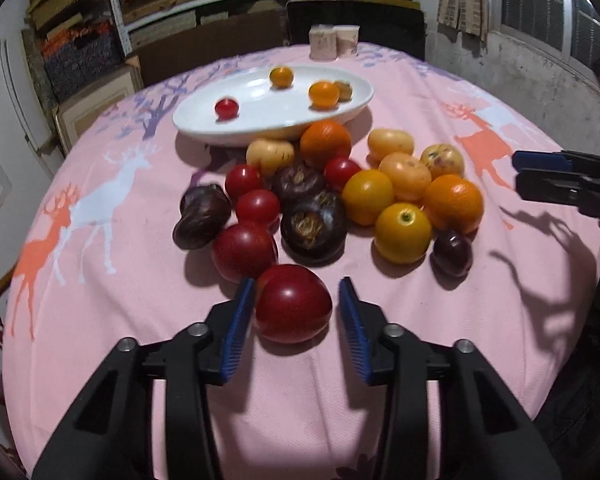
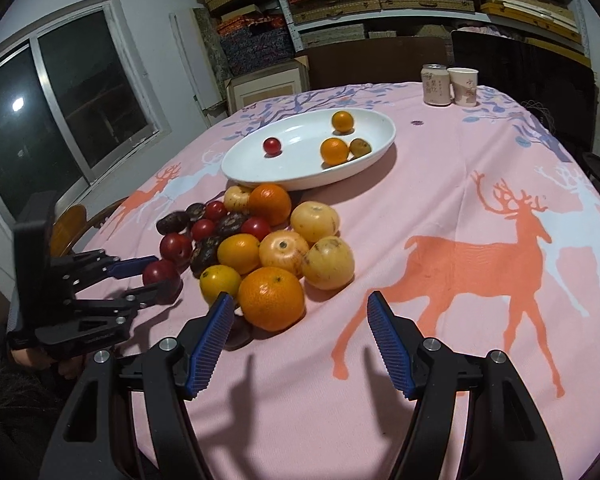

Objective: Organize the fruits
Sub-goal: 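Grasp a large red tomato with the left gripper while the right gripper grasps an orange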

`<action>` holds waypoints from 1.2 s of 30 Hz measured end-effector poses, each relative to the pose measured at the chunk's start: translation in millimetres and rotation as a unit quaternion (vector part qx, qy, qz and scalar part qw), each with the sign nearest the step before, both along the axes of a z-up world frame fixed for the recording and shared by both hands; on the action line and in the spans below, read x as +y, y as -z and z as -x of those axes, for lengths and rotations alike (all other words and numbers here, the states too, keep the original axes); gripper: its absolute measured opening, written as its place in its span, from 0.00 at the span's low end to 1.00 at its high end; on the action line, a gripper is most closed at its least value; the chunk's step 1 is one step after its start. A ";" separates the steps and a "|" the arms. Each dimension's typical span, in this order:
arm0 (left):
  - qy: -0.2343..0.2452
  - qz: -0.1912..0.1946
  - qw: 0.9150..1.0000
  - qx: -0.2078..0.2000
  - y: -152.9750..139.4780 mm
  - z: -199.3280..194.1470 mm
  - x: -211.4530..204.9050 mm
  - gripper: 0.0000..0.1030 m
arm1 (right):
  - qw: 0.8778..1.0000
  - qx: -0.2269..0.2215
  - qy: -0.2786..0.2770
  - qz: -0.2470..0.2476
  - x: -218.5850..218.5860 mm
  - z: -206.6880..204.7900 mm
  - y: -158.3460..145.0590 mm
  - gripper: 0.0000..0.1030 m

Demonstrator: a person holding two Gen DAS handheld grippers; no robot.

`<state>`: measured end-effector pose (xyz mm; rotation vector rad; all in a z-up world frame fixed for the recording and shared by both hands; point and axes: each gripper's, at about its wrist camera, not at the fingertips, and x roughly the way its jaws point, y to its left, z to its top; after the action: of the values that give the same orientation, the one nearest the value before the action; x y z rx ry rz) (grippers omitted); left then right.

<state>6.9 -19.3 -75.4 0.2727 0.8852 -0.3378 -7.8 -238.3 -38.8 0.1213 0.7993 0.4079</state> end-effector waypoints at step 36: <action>-0.019 0.070 0.997 0.006 -5.8 2.6 20.2 0.37 | 0.998 -0.001 0.002 -0.058 15.2 -13.5 9.4 0.45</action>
<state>4.2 0.9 -69.6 0.1237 0.8740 -0.3646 5.7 -223.1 -48.1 0.2313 0.7736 0.4502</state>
